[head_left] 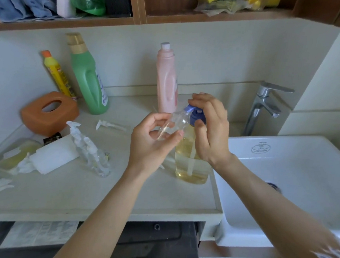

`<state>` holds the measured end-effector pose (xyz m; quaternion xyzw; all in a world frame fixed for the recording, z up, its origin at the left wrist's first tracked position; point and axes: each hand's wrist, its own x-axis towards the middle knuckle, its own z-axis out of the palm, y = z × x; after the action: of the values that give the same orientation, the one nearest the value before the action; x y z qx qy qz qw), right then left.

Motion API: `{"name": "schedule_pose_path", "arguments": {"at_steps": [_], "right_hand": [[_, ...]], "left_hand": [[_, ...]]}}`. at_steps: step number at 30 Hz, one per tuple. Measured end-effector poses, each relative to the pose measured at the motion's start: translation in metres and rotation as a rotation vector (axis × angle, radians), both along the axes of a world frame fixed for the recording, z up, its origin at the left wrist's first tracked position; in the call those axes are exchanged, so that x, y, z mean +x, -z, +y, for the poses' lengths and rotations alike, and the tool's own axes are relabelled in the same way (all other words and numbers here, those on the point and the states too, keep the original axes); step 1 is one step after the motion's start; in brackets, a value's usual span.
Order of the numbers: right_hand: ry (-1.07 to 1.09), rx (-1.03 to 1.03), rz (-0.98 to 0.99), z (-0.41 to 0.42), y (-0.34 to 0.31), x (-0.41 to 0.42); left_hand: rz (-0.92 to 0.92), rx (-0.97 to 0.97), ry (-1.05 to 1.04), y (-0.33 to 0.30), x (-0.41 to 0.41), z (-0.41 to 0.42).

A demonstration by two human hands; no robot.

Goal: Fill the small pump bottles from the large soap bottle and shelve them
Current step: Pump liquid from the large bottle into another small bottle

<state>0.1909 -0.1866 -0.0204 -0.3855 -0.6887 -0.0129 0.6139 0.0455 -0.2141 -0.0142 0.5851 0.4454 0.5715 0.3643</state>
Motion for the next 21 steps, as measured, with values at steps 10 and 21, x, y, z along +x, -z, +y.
{"name": "schedule_pose_path", "arguments": {"at_steps": [10,21], "right_hand": [[-0.018,-0.014,-0.043,0.003,-0.007,0.005],[-0.043,0.03,-0.156,0.003,-0.001,0.011]], "left_hand": [[-0.029,-0.065,0.01,-0.002,-0.001,0.002],[-0.053,0.026,0.009,-0.007,0.003,0.001]]}}
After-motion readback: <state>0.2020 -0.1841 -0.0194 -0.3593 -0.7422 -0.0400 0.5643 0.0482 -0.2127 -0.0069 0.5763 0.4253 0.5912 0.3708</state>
